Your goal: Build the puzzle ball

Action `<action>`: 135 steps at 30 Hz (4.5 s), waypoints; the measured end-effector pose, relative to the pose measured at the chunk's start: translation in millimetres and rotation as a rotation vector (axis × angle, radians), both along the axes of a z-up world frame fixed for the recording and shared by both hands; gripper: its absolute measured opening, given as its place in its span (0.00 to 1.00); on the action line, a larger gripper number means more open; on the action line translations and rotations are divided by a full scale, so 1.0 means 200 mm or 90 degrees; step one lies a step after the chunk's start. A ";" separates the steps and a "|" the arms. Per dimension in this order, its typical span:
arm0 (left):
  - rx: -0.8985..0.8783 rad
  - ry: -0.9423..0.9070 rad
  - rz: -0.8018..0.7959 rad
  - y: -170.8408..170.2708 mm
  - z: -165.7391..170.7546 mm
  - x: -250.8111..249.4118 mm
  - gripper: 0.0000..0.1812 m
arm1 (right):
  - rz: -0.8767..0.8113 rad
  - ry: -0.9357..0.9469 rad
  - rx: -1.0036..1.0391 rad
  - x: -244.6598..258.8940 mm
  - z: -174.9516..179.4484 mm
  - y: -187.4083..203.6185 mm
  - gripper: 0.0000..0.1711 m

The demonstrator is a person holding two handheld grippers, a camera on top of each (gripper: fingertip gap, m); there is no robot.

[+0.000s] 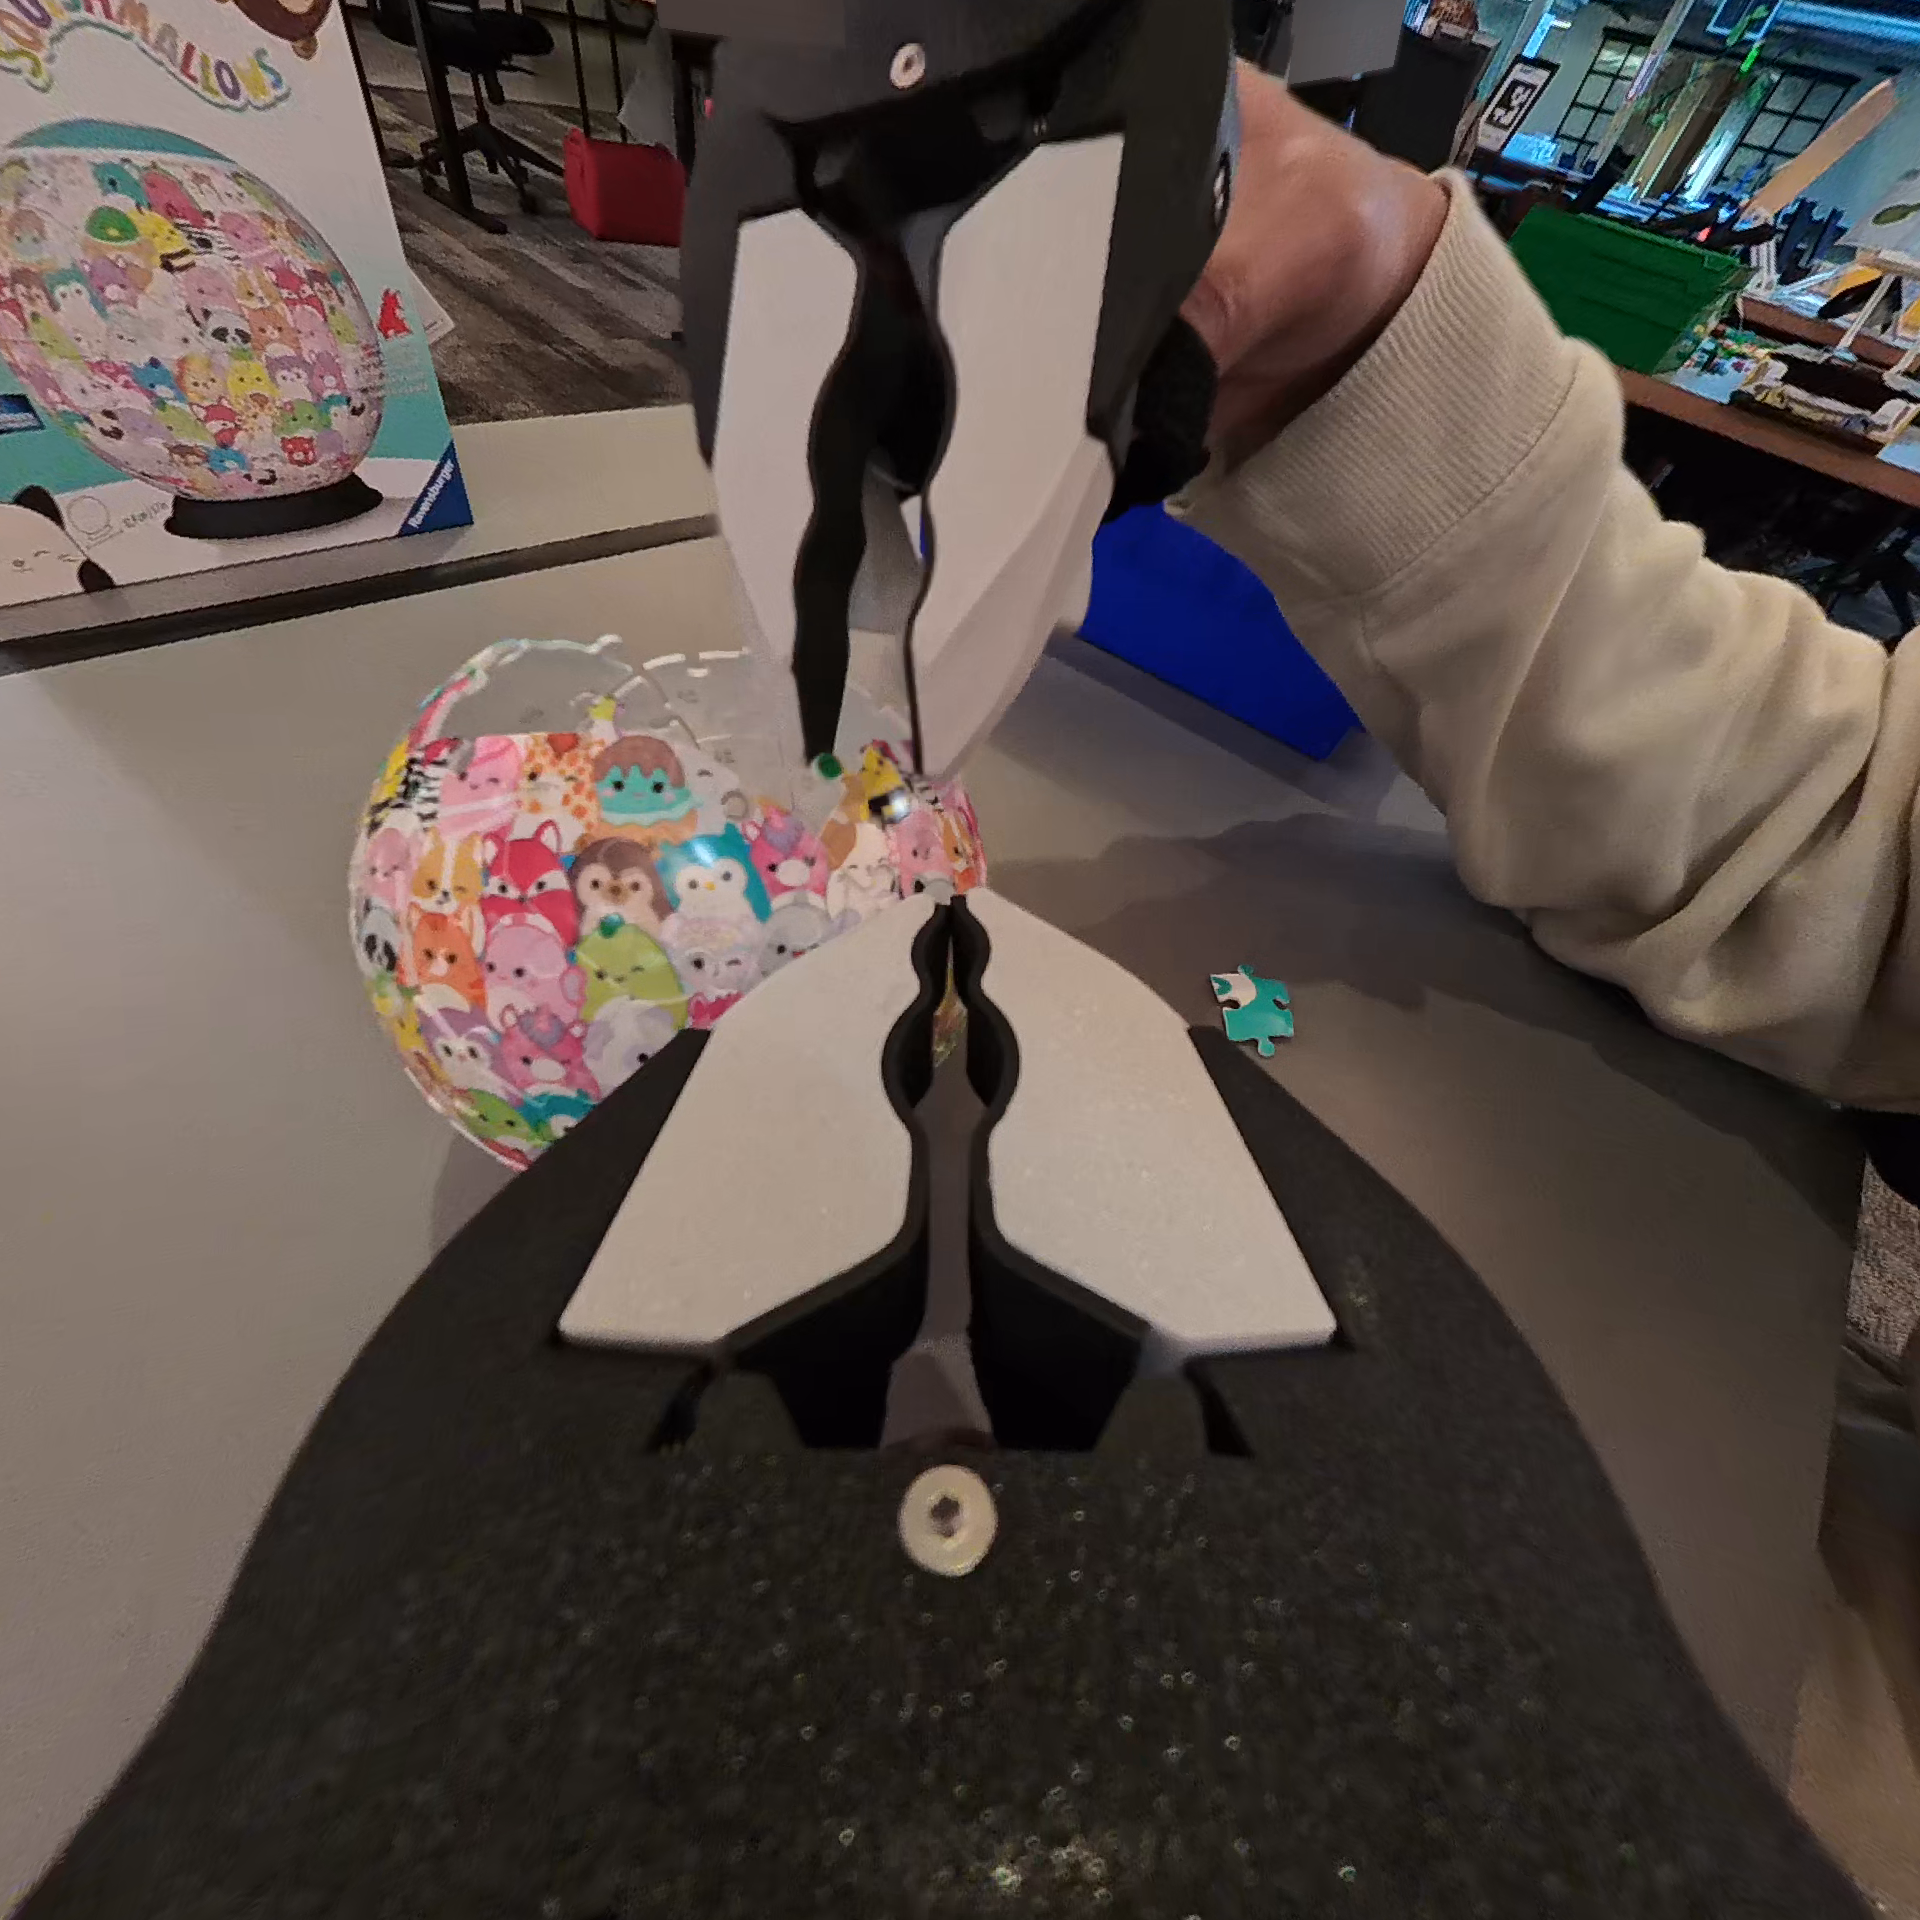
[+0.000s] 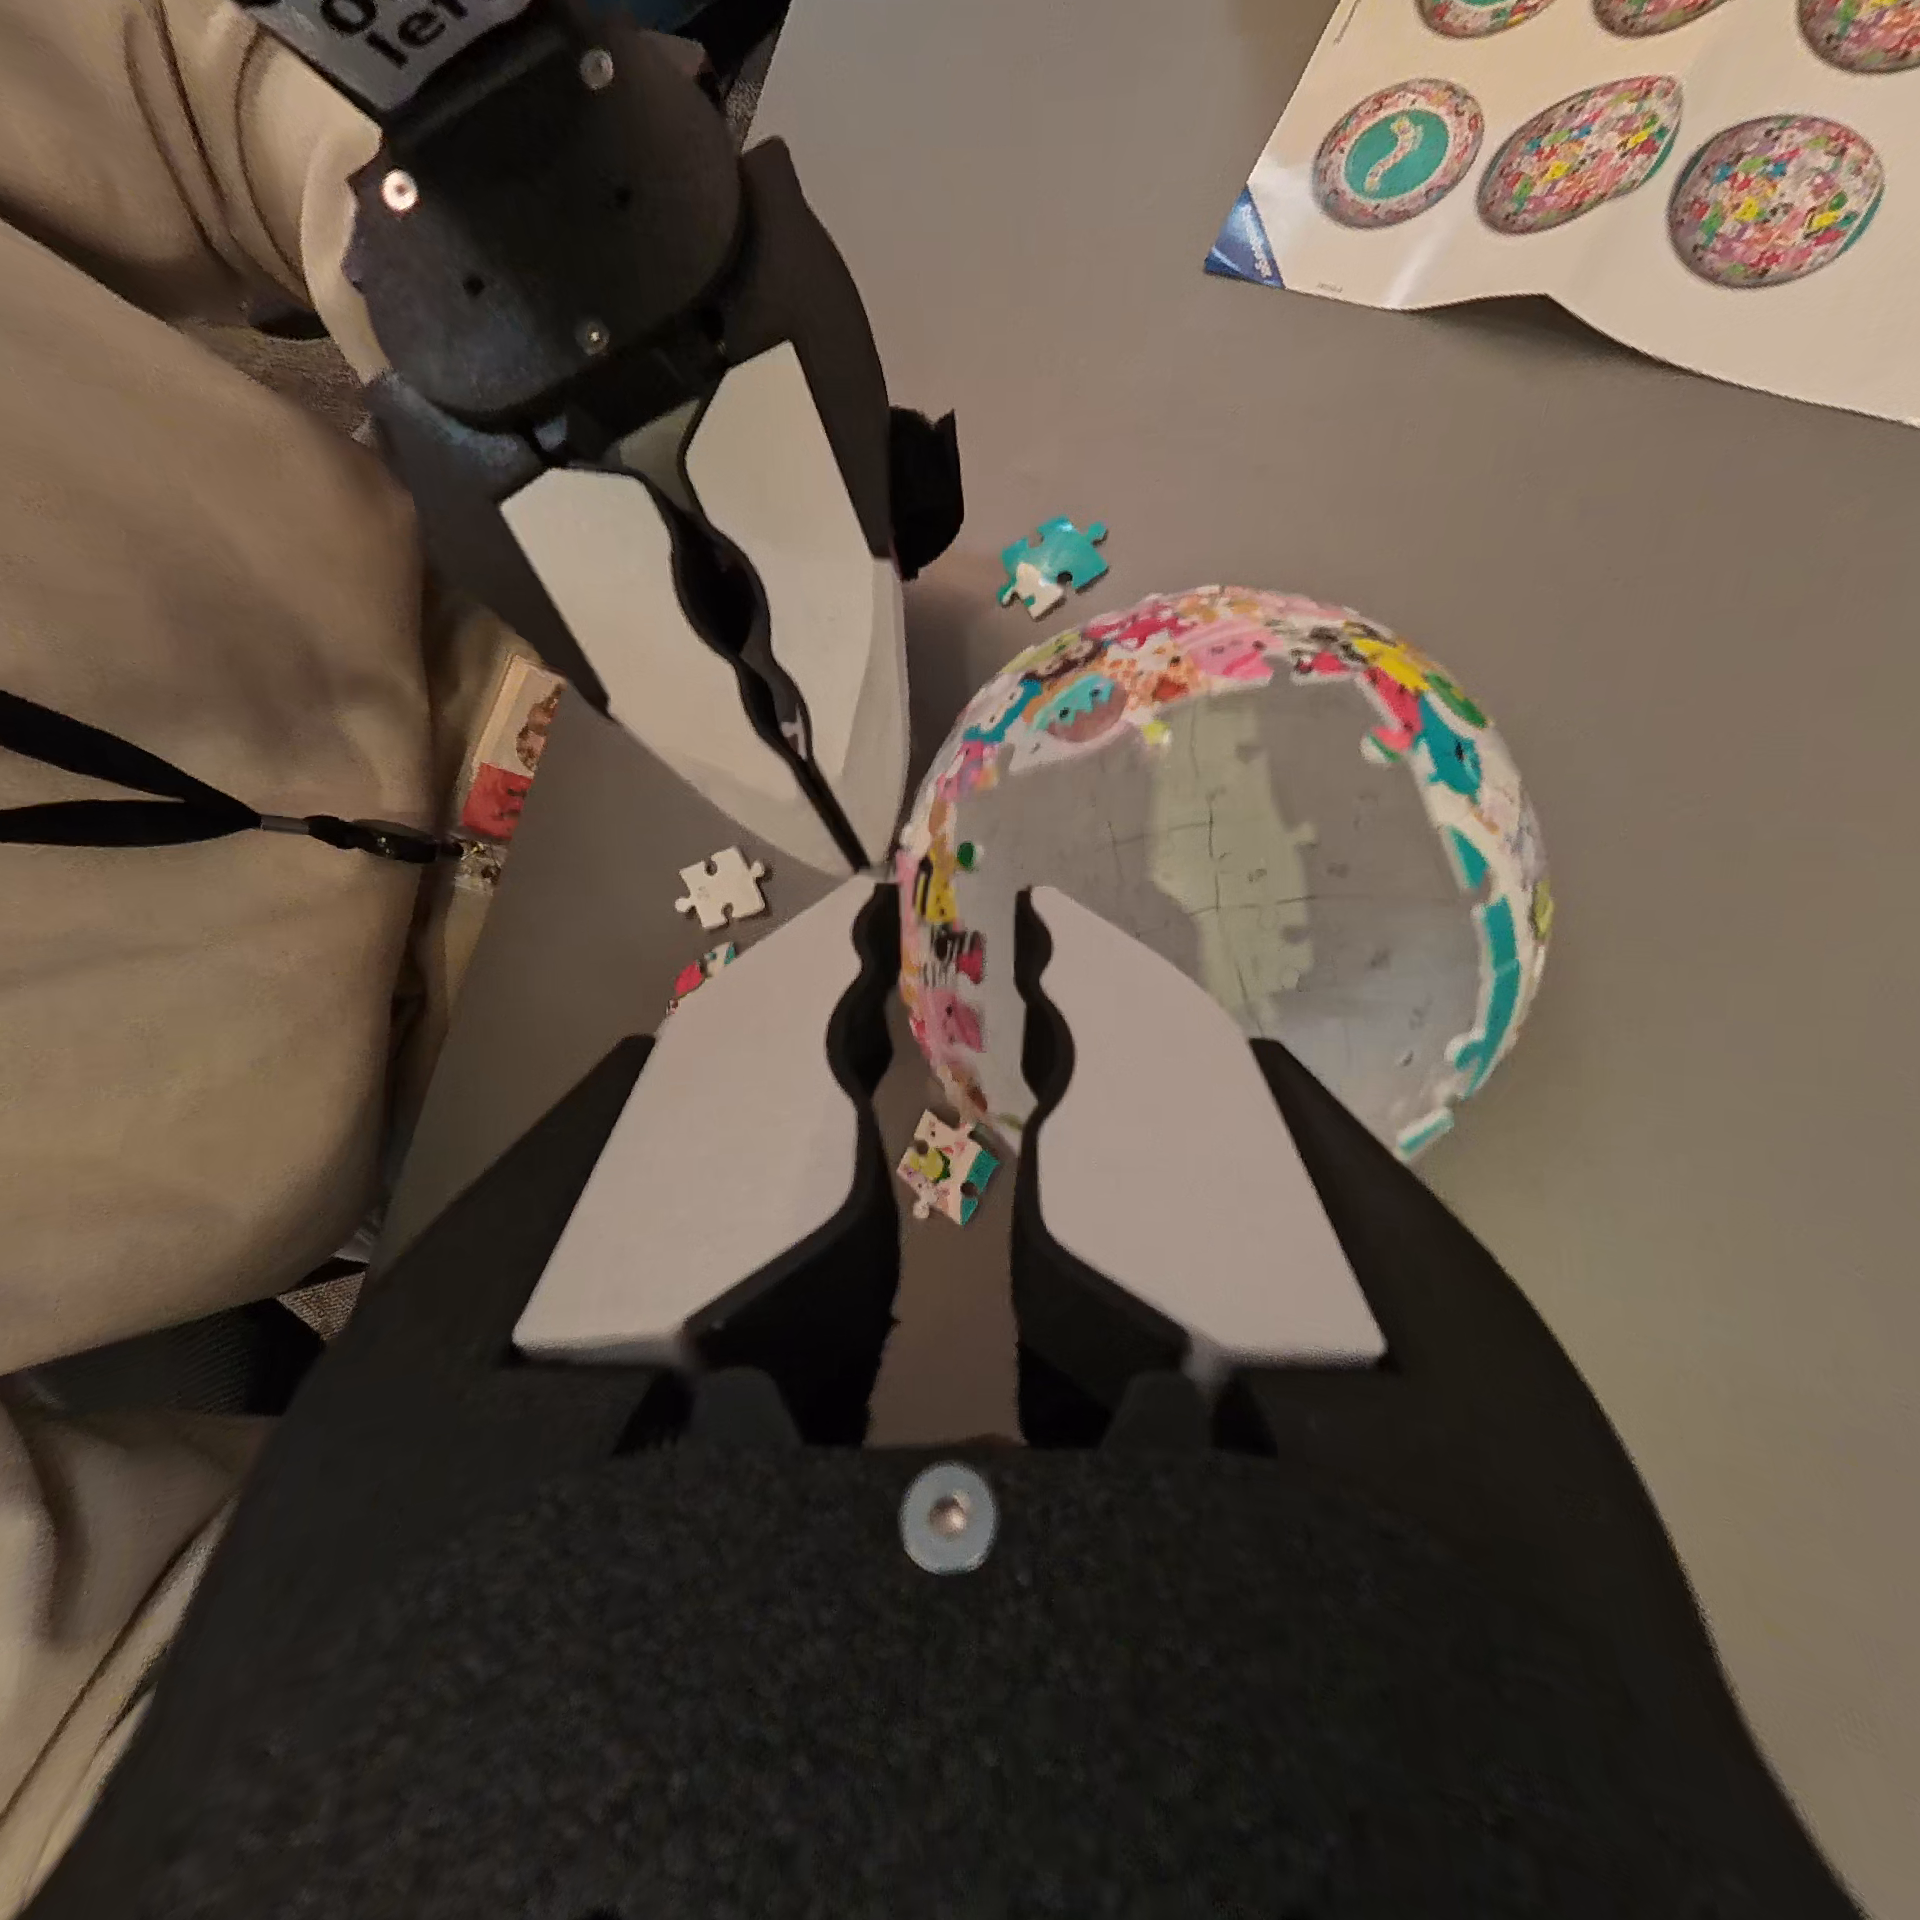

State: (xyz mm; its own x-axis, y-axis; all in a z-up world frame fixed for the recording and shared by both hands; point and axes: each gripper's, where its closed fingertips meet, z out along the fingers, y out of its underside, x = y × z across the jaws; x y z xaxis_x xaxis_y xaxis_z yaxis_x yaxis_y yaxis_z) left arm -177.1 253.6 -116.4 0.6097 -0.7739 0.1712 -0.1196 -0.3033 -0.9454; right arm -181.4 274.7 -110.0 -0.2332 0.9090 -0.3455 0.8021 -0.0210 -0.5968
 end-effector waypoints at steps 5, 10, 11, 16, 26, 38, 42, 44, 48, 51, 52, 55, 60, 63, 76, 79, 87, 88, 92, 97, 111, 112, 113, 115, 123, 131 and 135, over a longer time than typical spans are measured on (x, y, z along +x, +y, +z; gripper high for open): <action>0.000 0.000 0.002 0.00 0.00 0.00 0.00 | 0.003 -0.006 -0.008 0.07 0.01 0.00 0.14; 0.013 0.016 -0.006 -0.01 0.00 0.05 0.00 | 0.013 -0.028 -0.008 0.06 -0.03 -0.02 0.13; 0.017 0.022 -0.005 -0.01 0.00 0.06 0.00 | 0.014 -0.029 -0.011 0.06 -0.03 -0.02 0.13; 0.009 0.017 0.003 0.00 0.00 0.05 0.00 | 0.012 -0.031 -0.015 0.06 -0.03 -0.02 0.08; 0.009 0.023 0.008 0.01 0.00 0.05 0.00 | 0.015 -0.023 -0.033 0.05 -0.03 -0.02 0.07; 0.024 0.050 0.014 0.01 -0.01 0.05 0.00 | 0.019 -0.030 -0.031 0.04 -0.05 -0.03 0.08; 0.012 0.019 -0.001 -0.01 0.01 0.06 0.00 | 0.019 -0.032 -0.027 0.04 -0.05 -0.03 0.08; 0.017 0.030 0.011 0.01 0.01 0.05 0.00 | 0.019 -0.031 -0.028 0.04 -0.05 -0.03 0.08; 0.009 0.030 0.013 0.02 0.00 0.04 0.00 | 0.019 -0.030 -0.028 0.04 -0.05 -0.03 0.09; 0.018 0.027 0.010 0.01 0.01 0.05 0.00 | 0.019 -0.031 -0.028 0.04 -0.05 -0.03 0.09; 0.023 0.039 0.017 0.02 0.00 0.04 0.00 | 0.020 -0.030 -0.030 0.04 -0.05 -0.03 0.09; 0.025 0.038 0.004 0.01 0.01 0.05 0.00 | 0.020 -0.030 -0.030 0.04 -0.05 -0.03 0.09; 0.029 0.055 0.008 0.01 -0.01 0.05 0.00 | 0.021 -0.033 -0.026 0.03 -0.06 -0.03 0.09; 0.029 0.040 0.006 0.01 0.00 0.05 0.00 | 0.019 -0.033 -0.027 0.03 -0.06 -0.03 0.09; 0.051 0.078 0.024 0.03 -0.02 0.03 0.00 | 0.019 -0.037 -0.023 0.03 -0.06 -0.03 0.10; 0.037 0.059 0.010 0.01 -0.02 0.04 0.00 | 0.019 -0.036 -0.024 0.03 -0.06 -0.03 0.10; 0.044 0.065 0.037 0.01 -0.02 -0.02 0.00 | 0.016 -0.034 -0.023 0.03 -0.06 -0.02 0.11; 0.043 0.071 0.043 0.01 -0.03 -0.04 0.00 | 0.016 -0.034 -0.023 0.03 -0.06 -0.02 0.11; 0.012 0.065 0.026 -0.05 -0.09 -0.05 0.00 | 0.018 -0.035 -0.026 0.03 -0.06 -0.03 0.11; 0.022 0.038 0.009 0.00 -0.04 -0.01 0.00 | 0.018 -0.036 -0.023 0.03 -0.06 -0.03 0.11; 0.031 0.084 0.017 0.01 -0.08 -0.01 0.00 | 0.020 -0.040 -0.024 0.03 -0.06 -0.03 0.12; 0.029 0.059 0.006 -0.01 -0.06 0.00 0.00 | 0.020 -0.039 -0.024 0.03 -0.06 -0.03 0.12; 0.032 0.036 -0.007 -0.02 -0.04 0.01 0.00 | 0.020 -0.039 -0.023 0.03 -0.06 -0.03 0.12; 0.035 0.053 0.032 0.02 -0.05 -0.03 0.00 | 0.020 -0.039 -0.022 0.03 -0.06 -0.03 0.12; 0.065 0.066 0.004 -0.01 -0.02 0.00 0.00 | 0.019 -0.040 -0.024 0.03 -0.07 -0.03 0.13; 0.042 0.063 0.023 0.01 -0.05 -0.03 0.00 | 0.019 -0.043 -0.026 0.03 -0.08 -0.02 0.12; 0.041 0.078 0.029 -0.02 -0.08 -0.08 0.00 | 0.009 -0.028 -0.020 0.03 -0.06 0.00 0.13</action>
